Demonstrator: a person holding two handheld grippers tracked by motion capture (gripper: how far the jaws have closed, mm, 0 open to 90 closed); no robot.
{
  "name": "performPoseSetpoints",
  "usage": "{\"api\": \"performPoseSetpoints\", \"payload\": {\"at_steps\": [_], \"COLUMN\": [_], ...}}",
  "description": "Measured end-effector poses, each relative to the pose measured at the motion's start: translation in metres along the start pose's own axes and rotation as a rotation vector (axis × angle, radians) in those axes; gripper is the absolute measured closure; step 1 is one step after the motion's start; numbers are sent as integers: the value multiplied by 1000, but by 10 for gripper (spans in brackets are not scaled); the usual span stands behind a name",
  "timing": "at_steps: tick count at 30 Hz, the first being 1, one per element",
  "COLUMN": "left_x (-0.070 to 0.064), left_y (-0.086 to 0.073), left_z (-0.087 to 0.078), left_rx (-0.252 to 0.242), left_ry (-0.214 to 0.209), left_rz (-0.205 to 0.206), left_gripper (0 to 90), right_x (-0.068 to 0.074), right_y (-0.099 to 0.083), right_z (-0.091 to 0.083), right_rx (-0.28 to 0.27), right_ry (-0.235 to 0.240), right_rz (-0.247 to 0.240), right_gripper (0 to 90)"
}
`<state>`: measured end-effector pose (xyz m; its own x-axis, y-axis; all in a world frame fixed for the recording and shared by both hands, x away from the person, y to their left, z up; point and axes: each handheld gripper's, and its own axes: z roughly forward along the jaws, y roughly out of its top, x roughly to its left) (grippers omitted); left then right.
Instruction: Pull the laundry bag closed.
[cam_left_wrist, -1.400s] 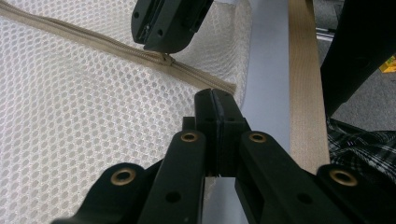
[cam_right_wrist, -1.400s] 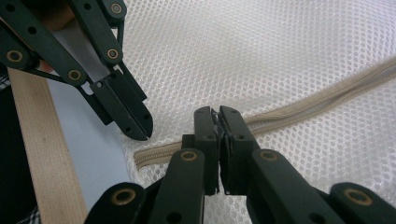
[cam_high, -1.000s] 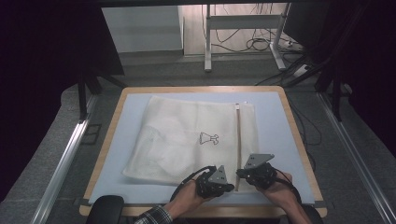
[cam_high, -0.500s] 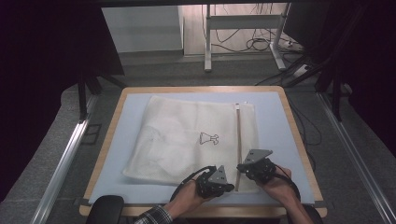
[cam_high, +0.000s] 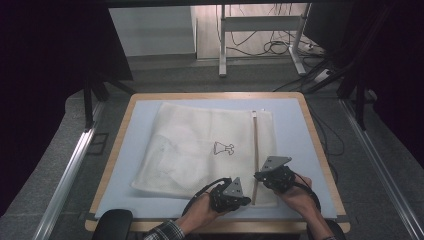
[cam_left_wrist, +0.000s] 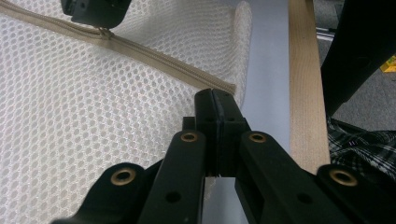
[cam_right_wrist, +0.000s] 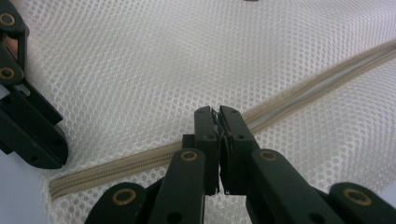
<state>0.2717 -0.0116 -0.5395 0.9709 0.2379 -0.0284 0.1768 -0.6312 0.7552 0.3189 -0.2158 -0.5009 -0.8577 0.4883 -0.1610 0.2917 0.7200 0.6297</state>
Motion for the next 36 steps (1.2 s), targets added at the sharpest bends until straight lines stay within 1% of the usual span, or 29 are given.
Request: {"api": "performPoseSetpoints", "payload": {"at_steps": [4, 5, 7, 9, 12, 13, 24, 36], "left_x": [0, 0, 0, 0, 0, -1, -1, -1], "left_y": [0, 0, 0, 0, 0, 0, 0, 0], "left_z": [0, 0, 0, 0, 0, 1, 1, 1], "left_rx": [0, 0, 0, 0, 0, -8, -13, -14], "left_ry": [-1, -1, 0, 0, 0, -1, 0, 0], "left_rz": [0, 0, 0, 0, 1, -11, -12, -14], "left_gripper": [899, 899, 899, 899, 899, 899, 899, 899], "right_x": [-2, -4, -6, -8, -9, -10, -20, -30], "right_y": [1, 2, 3, 4, 4, 5, 8, 12], "right_z": [2, 3, 3, 4, 5, 5, 9, 13], "right_rx": [8, 9, 7, 11, 13, 16, 19, 27], "right_ry": [-11, -22, -14, -28, -35, -40, -74, -91], "right_rz": [-5, -5, -6, -10, -13, -15, -20, -27], "right_gripper": [861, 861, 861, 861, 861, 861, 861, 859]}}
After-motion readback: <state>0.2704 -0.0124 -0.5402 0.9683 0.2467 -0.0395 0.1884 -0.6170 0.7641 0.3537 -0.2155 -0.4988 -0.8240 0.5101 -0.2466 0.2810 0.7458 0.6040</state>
